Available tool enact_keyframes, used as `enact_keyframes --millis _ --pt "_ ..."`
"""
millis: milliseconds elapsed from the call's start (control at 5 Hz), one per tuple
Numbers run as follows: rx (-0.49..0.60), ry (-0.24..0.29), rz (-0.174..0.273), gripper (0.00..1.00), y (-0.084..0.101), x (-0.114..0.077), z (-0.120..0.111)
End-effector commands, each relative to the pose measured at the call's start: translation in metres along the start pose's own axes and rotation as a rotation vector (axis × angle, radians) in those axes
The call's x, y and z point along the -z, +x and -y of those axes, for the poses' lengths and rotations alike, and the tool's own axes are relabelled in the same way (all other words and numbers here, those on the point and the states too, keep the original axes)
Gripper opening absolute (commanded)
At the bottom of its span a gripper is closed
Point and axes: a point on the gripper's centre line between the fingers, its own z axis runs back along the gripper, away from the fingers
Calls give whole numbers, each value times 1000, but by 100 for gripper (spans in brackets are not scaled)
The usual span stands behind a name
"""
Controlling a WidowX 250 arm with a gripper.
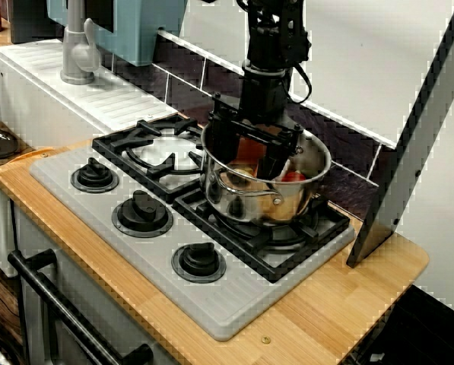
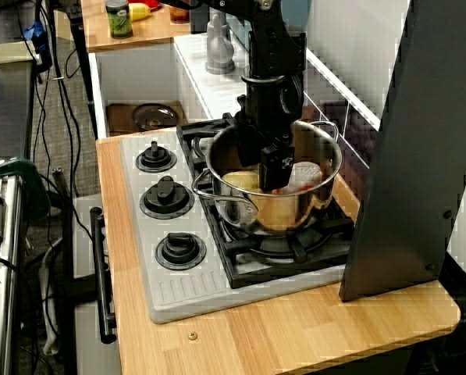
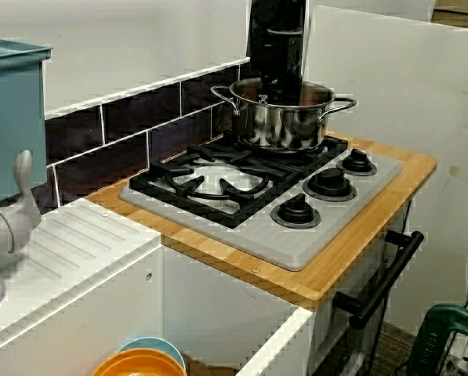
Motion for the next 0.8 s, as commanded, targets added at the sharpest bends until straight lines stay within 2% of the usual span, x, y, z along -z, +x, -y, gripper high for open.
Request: enact_keyframes --millis 0,400,600 --pt "0 0 0 100 0 0 0" --pt "-10 -68 -58 100 1 -30 -17" --pt "-1 -62 -82 0 2 -34 -21"
